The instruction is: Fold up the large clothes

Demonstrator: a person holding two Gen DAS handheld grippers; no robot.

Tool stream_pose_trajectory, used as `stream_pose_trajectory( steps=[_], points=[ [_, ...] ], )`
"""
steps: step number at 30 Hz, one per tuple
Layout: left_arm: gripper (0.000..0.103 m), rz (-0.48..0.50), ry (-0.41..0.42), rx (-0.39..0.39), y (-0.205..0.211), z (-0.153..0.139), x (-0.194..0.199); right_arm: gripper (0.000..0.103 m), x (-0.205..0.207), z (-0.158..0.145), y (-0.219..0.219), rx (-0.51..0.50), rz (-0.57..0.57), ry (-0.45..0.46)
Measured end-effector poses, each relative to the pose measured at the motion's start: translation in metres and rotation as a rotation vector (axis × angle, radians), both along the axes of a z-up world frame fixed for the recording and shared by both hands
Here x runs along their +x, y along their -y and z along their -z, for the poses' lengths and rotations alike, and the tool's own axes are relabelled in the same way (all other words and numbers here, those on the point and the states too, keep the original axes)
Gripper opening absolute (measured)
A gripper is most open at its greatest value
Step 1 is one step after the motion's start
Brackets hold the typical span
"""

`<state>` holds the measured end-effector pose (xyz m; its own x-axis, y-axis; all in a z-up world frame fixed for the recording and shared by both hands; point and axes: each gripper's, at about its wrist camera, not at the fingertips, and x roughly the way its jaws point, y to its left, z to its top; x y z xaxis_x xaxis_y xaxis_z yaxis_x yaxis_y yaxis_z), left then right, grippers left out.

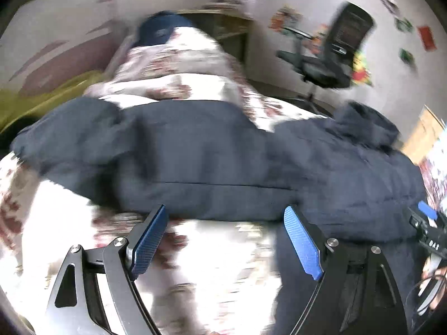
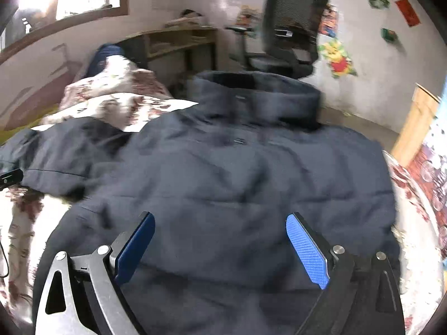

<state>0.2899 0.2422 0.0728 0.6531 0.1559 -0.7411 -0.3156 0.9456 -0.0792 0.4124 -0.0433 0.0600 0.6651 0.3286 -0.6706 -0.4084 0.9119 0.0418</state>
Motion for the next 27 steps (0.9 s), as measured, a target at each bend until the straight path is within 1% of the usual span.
stream_pose_trajectory(
  steps=[2,3,8,11,13,16,19,21,22,24,26,27],
  points=[
    [0.081,-0.061,0.003,0.004,-0.026,-0.004,-0.012,0.095,-0.001,0.0,-0.029,0.005,-0.04,-0.008],
    [0.081,-0.113,0.005,-0.001,-0.047,-0.006,-0.021,0.095,0.0,0.001,-0.041,0.007,-0.054,-0.012],
    [0.081,-0.297,0.03,-0.052,-0.117,-0.013,-0.054,0.095,-0.002,0.006,-0.093,-0.004,-0.115,-0.005],
    [0.081,-0.408,0.032,-0.134,-0.16,-0.009,-0.06,0.095,0.002,0.014,-0.118,-0.038,-0.13,-0.003],
    [0.081,-0.445,0.034,-0.166,-0.178,-0.006,-0.06,0.095,0.008,0.022,-0.131,-0.059,-0.133,-0.016],
    [0.081,-0.461,0.059,-0.211,-0.195,-0.005,-0.057,0.095,0.02,0.037,-0.144,-0.094,-0.12,-0.036],
    [0.081,-0.45,0.078,-0.22,-0.2,-0.005,-0.053,0.095,0.033,0.055,-0.155,-0.145,-0.101,-0.05],
    [0.081,-0.445,0.078,-0.185,-0.197,-0.006,-0.051,0.096,0.039,0.065,-0.157,-0.171,-0.091,-0.054],
    [0.081,-0.442,0.077,-0.154,-0.194,-0.007,-0.05,0.099,0.04,0.07,-0.158,-0.183,-0.091,-0.052],
    [0.081,-0.435,0.079,-0.111,-0.19,-0.005,-0.049,0.102,0.039,0.077,-0.162,-0.217,-0.095,-0.029],
    [0.081,-0.43,0.074,-0.079,-0.185,-0.004,-0.048,0.103,0.036,0.081,-0.165,-0.243,-0.098,-0.004],
    [0.079,-0.431,0.074,-0.071,-0.184,-0.002,-0.045,0.103,0.035,0.081,-0.165,-0.244,-0.098,0.004]
  ],
)
